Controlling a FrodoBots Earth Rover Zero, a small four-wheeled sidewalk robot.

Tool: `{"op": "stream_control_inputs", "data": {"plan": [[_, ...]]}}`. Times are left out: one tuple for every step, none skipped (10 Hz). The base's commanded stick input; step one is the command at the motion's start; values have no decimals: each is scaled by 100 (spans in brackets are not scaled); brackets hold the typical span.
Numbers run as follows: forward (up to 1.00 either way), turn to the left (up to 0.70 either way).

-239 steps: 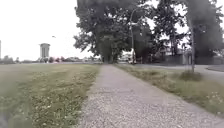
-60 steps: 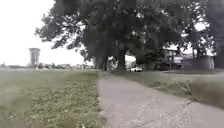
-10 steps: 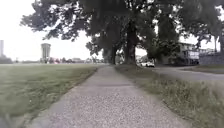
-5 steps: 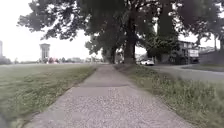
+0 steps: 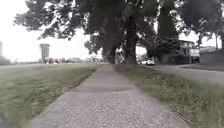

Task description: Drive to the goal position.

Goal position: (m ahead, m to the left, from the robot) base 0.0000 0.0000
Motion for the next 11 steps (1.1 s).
{"op": "stream_control_inputs", "data": {"plan": [[70,0],[70,0],[70,0],[70,0],[70,0],[70,0],[70,0],[70,0],[39,0],[0,0],[0,0]]}}
